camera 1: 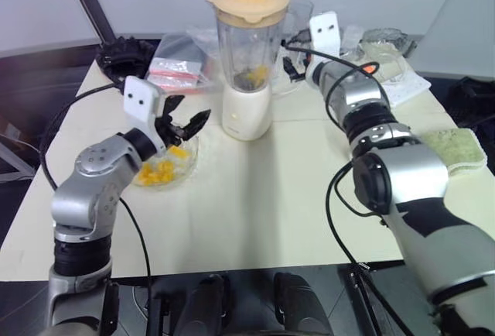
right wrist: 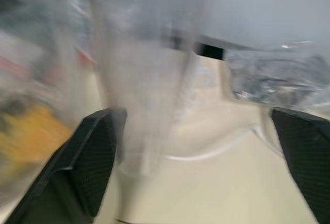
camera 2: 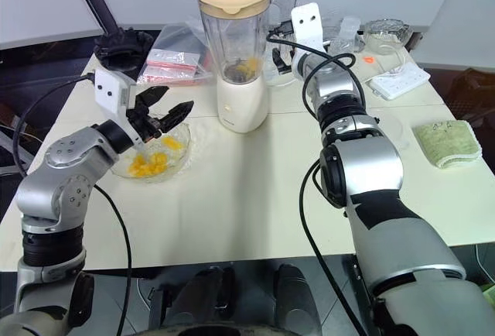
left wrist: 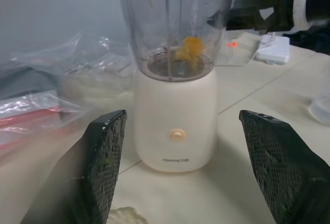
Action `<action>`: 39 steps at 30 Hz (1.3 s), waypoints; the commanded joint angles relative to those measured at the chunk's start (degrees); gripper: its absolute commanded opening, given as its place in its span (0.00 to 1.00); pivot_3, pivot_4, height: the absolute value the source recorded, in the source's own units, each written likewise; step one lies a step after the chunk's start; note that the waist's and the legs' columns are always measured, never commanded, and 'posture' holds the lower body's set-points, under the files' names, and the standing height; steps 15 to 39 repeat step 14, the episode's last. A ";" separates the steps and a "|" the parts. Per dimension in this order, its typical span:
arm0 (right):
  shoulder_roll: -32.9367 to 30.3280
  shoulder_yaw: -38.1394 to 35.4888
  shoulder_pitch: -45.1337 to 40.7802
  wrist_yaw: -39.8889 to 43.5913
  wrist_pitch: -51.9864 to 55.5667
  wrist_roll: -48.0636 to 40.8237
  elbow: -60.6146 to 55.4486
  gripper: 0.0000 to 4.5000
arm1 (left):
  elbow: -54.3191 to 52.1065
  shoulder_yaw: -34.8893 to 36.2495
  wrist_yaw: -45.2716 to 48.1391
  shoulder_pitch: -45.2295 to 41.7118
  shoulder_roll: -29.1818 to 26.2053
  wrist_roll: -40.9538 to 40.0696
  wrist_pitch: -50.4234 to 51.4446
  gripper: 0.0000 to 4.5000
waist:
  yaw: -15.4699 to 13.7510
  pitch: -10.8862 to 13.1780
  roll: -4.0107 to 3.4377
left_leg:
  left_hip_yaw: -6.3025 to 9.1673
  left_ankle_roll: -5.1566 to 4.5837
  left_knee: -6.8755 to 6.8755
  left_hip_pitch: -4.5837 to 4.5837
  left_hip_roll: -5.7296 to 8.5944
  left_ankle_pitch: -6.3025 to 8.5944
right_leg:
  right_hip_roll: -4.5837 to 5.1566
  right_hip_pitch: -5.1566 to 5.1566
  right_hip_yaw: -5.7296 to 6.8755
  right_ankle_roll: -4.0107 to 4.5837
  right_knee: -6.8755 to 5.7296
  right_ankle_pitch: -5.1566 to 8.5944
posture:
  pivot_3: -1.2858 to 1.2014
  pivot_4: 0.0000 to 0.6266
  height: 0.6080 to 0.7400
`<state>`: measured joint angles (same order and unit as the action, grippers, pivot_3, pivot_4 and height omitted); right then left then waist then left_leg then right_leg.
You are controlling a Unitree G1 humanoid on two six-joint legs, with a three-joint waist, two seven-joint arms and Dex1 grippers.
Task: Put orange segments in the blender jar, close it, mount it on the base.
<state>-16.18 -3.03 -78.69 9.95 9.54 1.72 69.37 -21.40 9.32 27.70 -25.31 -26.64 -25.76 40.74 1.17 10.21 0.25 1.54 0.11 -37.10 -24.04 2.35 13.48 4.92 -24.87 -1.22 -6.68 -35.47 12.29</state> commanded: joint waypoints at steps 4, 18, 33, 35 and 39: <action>-3.43 3.98 20.15 3.40 8.35 2.37 -39.86 0.99 | -1.94 -3.03 2.63 1.85 -0.19 -1.65 -0.53 0.81 | -0.62 -0.02 0.04 | 0.09 -0.03 -0.05 -0.01 0.01 0.02 | 0.02 0.10 0.07 0.00 0.07 0.00 | 0.52 0.24 1.00; -0.93 1.95 65.61 2.66 20.58 -0.61 -94.98 0.99 | 0.70 -8.05 5.70 4.36 0.49 -1.16 -1.94 0.81 | -0.01 -0.02 0.01 | -0.04 -0.07 -0.08 0.44 -0.09 0.04 | -0.06 0.41 -0.01 -0.01 0.00 0.02 | 0.52 0.24 1.00; -0.93 1.95 65.61 2.66 20.58 -0.61 -94.98 0.99 | 0.70 -8.05 5.70 4.36 0.49 -1.16 -1.94 0.81 | -0.01 -0.02 0.01 | -0.04 -0.07 -0.08 0.44 -0.09 0.04 | -0.06 0.41 -0.01 -0.01 0.00 0.02 | 0.52 0.24 1.00; -0.93 1.95 65.61 2.66 20.58 -0.61 -94.98 0.99 | 0.70 -8.05 5.70 4.36 0.49 -1.16 -1.94 0.81 | -0.01 -0.02 0.01 | -0.04 -0.07 -0.08 0.44 -0.09 0.04 | -0.06 0.41 -0.01 -0.01 0.00 0.02 | 0.52 0.24 1.00; -0.93 1.95 65.61 2.66 20.58 -0.61 -94.98 0.99 | 0.70 -8.05 5.70 4.36 0.49 -1.16 -1.94 0.81 | -0.01 -0.02 0.01 | -0.04 -0.07 -0.08 0.44 -0.09 0.04 | -0.06 0.41 -0.01 -0.01 0.00 0.02 | 0.52 0.24 1.00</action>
